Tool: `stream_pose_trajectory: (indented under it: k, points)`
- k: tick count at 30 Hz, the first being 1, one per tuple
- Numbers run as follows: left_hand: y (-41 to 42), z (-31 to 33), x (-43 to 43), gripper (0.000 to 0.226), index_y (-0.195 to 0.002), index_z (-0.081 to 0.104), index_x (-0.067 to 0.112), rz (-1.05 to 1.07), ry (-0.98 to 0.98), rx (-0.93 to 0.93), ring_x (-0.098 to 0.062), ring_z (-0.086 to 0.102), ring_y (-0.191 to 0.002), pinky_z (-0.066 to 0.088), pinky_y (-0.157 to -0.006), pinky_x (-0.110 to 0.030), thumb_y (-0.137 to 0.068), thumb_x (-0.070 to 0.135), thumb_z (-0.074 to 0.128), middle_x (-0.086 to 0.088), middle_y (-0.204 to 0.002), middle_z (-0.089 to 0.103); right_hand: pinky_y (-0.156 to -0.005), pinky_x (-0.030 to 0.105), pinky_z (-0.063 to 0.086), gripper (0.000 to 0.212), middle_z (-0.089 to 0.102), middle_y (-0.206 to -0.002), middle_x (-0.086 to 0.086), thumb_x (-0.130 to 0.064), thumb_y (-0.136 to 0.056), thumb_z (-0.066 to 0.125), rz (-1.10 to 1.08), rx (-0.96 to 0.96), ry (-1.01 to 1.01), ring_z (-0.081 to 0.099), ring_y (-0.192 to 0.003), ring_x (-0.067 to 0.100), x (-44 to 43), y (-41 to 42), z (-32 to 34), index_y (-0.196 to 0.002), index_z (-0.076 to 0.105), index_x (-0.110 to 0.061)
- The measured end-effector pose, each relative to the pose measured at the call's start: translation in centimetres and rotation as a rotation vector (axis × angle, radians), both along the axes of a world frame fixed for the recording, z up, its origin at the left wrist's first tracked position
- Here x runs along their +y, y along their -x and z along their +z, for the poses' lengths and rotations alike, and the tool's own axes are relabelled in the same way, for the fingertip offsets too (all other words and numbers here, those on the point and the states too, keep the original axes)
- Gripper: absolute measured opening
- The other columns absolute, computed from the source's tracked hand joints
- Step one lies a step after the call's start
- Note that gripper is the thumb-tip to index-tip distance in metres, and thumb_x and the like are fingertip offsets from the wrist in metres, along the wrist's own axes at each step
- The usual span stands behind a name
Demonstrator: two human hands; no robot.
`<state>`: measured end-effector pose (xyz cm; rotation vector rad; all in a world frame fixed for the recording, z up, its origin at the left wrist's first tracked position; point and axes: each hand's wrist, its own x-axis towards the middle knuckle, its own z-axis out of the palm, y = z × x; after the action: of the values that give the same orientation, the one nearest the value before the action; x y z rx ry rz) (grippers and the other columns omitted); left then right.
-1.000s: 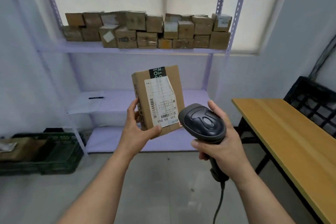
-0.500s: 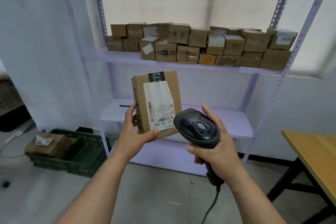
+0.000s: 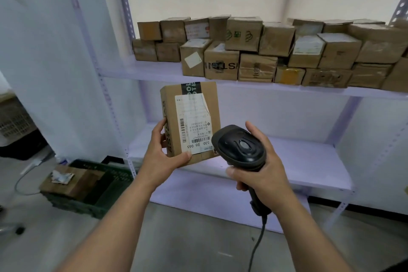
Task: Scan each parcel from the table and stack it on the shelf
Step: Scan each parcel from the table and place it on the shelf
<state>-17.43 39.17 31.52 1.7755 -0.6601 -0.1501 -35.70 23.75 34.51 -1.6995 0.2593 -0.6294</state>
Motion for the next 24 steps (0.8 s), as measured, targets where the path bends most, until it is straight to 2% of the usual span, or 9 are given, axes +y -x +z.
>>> stream_pose_trajectory:
  k: [2,6,8,11,13,15,20,24]
  points:
    - [-1.8,-0.3,-0.2,0.094,-0.134,0.02,0.055,0.006,-0.003,0.009,-0.005,0.051,-0.114,0.05,-0.083,-0.026,-0.074,0.018,0.082,0.016,-0.119,0.049,-0.053,0.035,0.056,0.096,0.063,-0.114,-0.02,0.009,-0.071,0.079,-0.003,0.013,-0.004,0.065,-0.069,0.022,-0.5,-2.1,-0.4,-0.128,0.041,-0.058]
    - [-5.6,-0.9,-0.1,0.094,-0.13,0.02,0.06,0.0,-0.008,0.019,-0.006,0.051,-0.116,0.052,-0.088,-0.032,-0.073,0.019,0.083,0.016,-0.123,0.049,-0.051,0.032,0.053,0.095,0.062,-0.119,-0.009,0.009,-0.07,0.079,-0.015,0.032,-0.008,0.062,-0.06,0.015,-0.5,-5.9,-0.6,-0.127,0.042,-0.058]
    - [-7.8,-1.2,-0.1,0.095,-0.133,0.019,0.058,-0.018,-0.003,0.022,-0.007,0.051,-0.117,0.052,-0.088,-0.031,-0.074,0.02,0.083,0.014,-0.126,0.048,-0.051,0.032,0.054,0.095,0.061,-0.119,-0.01,0.01,-0.07,0.079,-0.029,0.031,-0.016,0.062,-0.06,0.014,-0.2,-7.9,-0.6,-0.128,0.042,-0.056]
    - [-11.1,-1.3,-0.5,0.096,-0.136,0.018,0.055,-0.062,0.006,0.03,-0.008,0.052,-0.116,0.05,-0.075,-0.019,-0.074,0.019,0.082,0.016,-0.123,0.048,-0.051,0.031,0.053,0.094,0.062,-0.118,-0.011,0.011,-0.07,0.078,-0.09,0.031,-0.029,0.061,-0.058,0.014,0.4,-10.4,-0.9,-0.126,0.044,-0.057]
    - [-13.5,-1.1,-0.7,0.097,-0.136,0.018,0.056,-0.113,0.002,0.03,-0.008,0.052,-0.116,0.052,-0.068,-0.018,-0.074,0.018,0.082,0.018,-0.123,0.047,-0.052,0.031,0.053,0.094,0.062,-0.117,-0.013,0.01,-0.07,0.079,-0.14,0.039,-0.033,0.062,-0.059,0.015,1.0,-12.0,-1.1,-0.124,0.046,-0.06]
    - [-16.0,-0.7,-0.8,0.097,-0.136,0.019,0.057,-0.162,0.012,0.028,-0.008,0.052,-0.117,0.054,-0.068,-0.019,-0.074,0.017,0.082,0.02,-0.122,0.047,-0.052,0.032,0.053,0.093,0.061,-0.117,-0.014,0.009,-0.07,0.079,-0.175,0.051,-0.036,0.062,-0.059,0.016,1.8,-13.7,-1.1,-0.124,0.047,-0.06]
    - [-22.0,1.6,-0.6,0.093,-0.138,0.022,0.049,-0.226,0.075,-0.013,-0.005,0.048,-0.12,0.056,-0.073,-0.017,-0.076,0.011,0.079,0.012,-0.13,0.047,-0.053,0.029,0.053,0.089,0.06,-0.117,-0.013,0.008,-0.069,0.08,-0.245,0.031,-0.029,0.063,-0.058,0.014,3.3,-18.7,-0.5,-0.116,0.052,-0.062]
    - [-26.4,3.9,-0.1,0.094,-0.143,0.021,0.043,-0.21,0.108,-0.028,0.006,0.051,-0.11,0.054,-0.067,-0.014,-0.077,0.009,0.078,0.025,-0.115,0.049,-0.054,0.03,0.055,0.087,0.06,-0.113,-0.018,0.007,-0.069,0.08,-0.286,0.002,0.012,0.064,-0.058,0.017,4.0,-22.1,1.0,-0.118,0.052,-0.059]
